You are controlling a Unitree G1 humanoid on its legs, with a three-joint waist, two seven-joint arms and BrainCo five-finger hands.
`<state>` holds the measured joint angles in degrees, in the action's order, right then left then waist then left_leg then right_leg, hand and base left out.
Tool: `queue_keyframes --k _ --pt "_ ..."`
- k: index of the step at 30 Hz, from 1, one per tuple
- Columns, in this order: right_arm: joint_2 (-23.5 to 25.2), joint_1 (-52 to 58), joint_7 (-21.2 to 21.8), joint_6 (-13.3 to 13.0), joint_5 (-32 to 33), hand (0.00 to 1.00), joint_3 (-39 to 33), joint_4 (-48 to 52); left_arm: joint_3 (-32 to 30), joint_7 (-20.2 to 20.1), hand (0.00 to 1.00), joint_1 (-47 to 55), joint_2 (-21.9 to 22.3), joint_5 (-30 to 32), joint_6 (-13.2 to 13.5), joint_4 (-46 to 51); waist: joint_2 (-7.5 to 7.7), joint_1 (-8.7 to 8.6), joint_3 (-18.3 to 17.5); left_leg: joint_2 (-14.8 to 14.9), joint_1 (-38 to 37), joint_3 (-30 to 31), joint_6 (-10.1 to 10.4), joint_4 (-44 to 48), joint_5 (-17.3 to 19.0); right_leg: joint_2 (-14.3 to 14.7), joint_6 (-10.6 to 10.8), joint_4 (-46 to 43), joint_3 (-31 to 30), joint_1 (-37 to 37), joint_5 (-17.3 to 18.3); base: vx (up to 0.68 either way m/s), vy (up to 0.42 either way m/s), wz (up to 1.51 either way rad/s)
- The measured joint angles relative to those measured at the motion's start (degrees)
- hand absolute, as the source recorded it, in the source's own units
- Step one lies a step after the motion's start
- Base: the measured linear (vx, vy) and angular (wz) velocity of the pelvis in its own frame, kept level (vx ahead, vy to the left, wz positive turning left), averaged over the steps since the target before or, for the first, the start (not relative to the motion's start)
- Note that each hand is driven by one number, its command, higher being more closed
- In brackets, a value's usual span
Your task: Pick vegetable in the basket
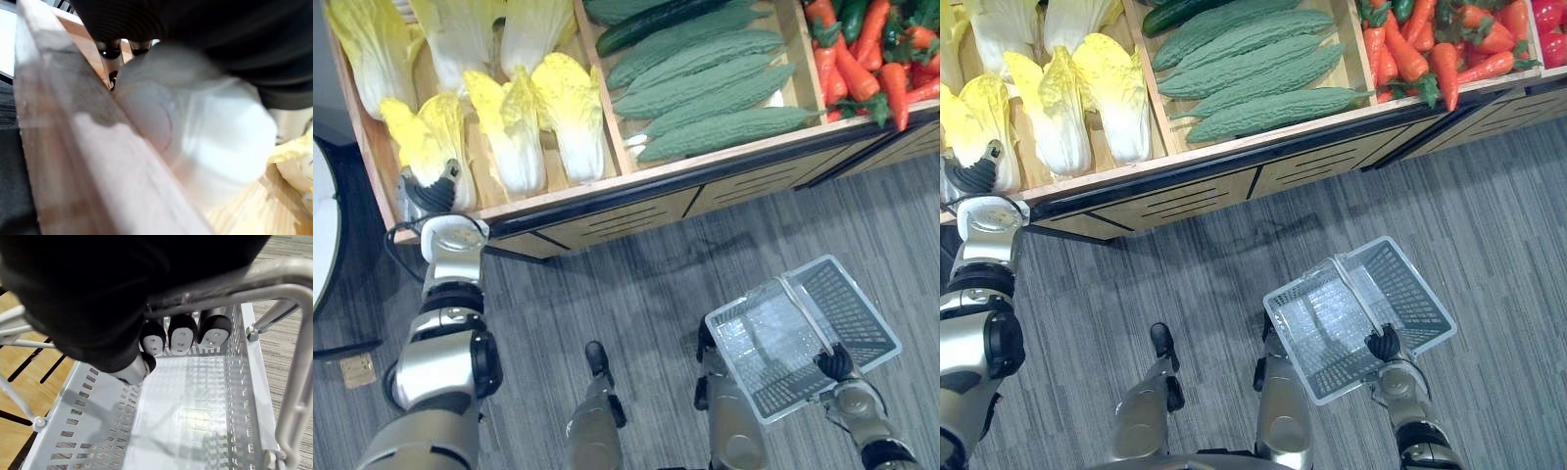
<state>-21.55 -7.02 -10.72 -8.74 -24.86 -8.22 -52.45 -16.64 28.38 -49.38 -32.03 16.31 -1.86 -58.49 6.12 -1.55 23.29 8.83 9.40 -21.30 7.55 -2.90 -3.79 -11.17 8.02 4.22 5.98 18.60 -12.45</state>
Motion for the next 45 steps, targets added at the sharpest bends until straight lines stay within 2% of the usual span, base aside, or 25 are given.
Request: queue_keyframes --k 3,6,9,11,15,18,23,27,31,32,34,37,45 --pt "0.0 0.2 0.1 0.3 -0.1 1.00 -0.3 -0.3 -0.3 0.2 1.00 1.2 1.4 -2.7 0.1 2.5 0.02 -0.14 0.0 -0.2 -0.7 0.1 0.0 0.0 0.0 -0.2 0.1 0.0 0.0 -0.7 0.0 0.00 0.000 0.00" --pt "0.2 0.7 0.1 1.0 -0.2 1.00 -1.2 -0.7 -1.0 1.4 1.00 5.4 5.9 -5.2 1.3 11.3 0.11 -0.32 -0.1 -0.4 -1.5 1.0 -0.1 0.0 0.0 -0.4 0.1 0.2 0.8 -2.1 0.0 0.02 0.011 0.11" --pt "1.5 1.0 0.1 1.3 -1.3 1.00 -4.8 -1.6 -1.3 3.8 1.00 11.2 10.0 -7.0 1.9 21.8 0.10 -1.29 -0.5 -0.5 -1.9 2.2 -0.1 0.3 0.0 -0.6 0.1 0.2 2.3 -3.5 0.0 0.02 0.009 0.18" --pt "1.9 1.5 0.1 1.4 -1.4 1.00 -5.5 -1.6 -1.3 4.0 1.00 13.1 11.0 -6.9 1.9 25.2 -0.08 -1.32 -0.6 -0.5 -1.9 2.8 -0.1 0.5 0.0 -0.7 0.1 0.2 2.9 -4.0 0.0 0.01 0.006 0.12" --pt "2.5 2.6 0.3 1.9 -2.2 1.00 -6.9 -2.5 -1.2 4.8 1.00 19.3 16.6 -6.1 1.7 32.7 -0.46 -1.25 -3.7 -0.4 -2.0 3.1 0.0 1.1 0.7 -0.7 0.3 0.2 3.1 -4.6 0.4 0.00 0.002 0.04" --pt "2.5 4.2 0.4 1.9 -2.3 1.00 -7.3 -2.5 -1.3 5.1 1.00 22.7 18.5 -2.1 1.6 38.9 -1.34 -1.11 -5.9 -0.3 -2.8 3.3 0.5 1.1 1.3 -0.7 0.4 0.3 3.1 -5.3 0.6 0.00 0.000 0.00" --pt "2.2 7.1 1.1 2.3 -3.5 1.00 -8.5 -2.5 -1.8 5.8 1.00 24.9 18.0 4.3 1.7 51.6 -3.07 -0.75 -10.0 -0.3 -4.8 3.0 0.5 -0.1 1.2 -0.6 0.4 0.9 3.0 -6.9 0.6 0.01 0.003 -0.02" --pt "0.1 7.0 2.0 2.2 -4.0 1.00 -8.7 -1.6 -1.1 5.9 1.00 27.4 15.3 7.4 1.9 57.7 -3.33 -0.54 -11.5 -0.4 -6.9 1.0 0.8 -1.0 1.3 -0.3 0.4 1.0 1.2 -7.2 0.5 0.01 0.012 -0.24" --pt "-7.2 7.3 3.9 2.2 -4.5 1.00 -5.0 4.9 2.6 1.9 1.00 33.0 11.3 9.8 4.6 64.0 -3.33 -0.06 -13.0 -0.4 -9.0 -2.7 1.0 -1.1 2.1 0.4 0.6 1.2 -2.4 -6.9 0.4 0.02 0.008 -0.41" --pt "-7.6 7.3 3.9 2.1 -4.5 1.00 -4.7 5.4 2.8 1.6 1.00 33.3 11.1 9.8 4.7 64.2 -3.33 -0.10 -13.1 -0.4 -9.1 -3.0 1.0 -1.1 2.2 0.5 0.6 1.2 -2.6 -6.8 0.4 0.05 0.002 -0.51" --pt "-12.3 7.0 5.7 0.7 -5.1 1.00 -1.8 9.7 7.0 -2.5 1.00 35.6 10.1 9.8 7.5 66.4 -3.38 -0.23 -14.1 -0.3 -10.7 -5.5 1.3 -0.9 3.0 1.1 0.8 1.3 -5.1 -6.8 0.2 0.05 -0.004 -0.51" --pt "-15.4 5.8 6.7 -0.7 -5.1 1.00 0.4 12.4 10.9 -6.3 1.00 37.0 8.1 9.8 10.5 67.3 -3.50 -1.53 -14.7 -0.3 -11.9 -7.5 1.4 -0.9 3.7 1.5 0.9 1.5 -6.8 -6.8 0.1 0.05 -0.017 -0.42" --pt "-23.6 1.0 11.3 -2.6 -4.3 1.00 10.2 19.6 24.9 -15.4 1.00 37.3 1.4 8.6 16.6 67.3 -3.68 -2.80 -14.8 -0.7 -17.2 -16.1 2.0 0.3 6.8 3.2 1.6 1.5 -14.9 -6.8 -0.4 0.03 -0.012 -0.54"
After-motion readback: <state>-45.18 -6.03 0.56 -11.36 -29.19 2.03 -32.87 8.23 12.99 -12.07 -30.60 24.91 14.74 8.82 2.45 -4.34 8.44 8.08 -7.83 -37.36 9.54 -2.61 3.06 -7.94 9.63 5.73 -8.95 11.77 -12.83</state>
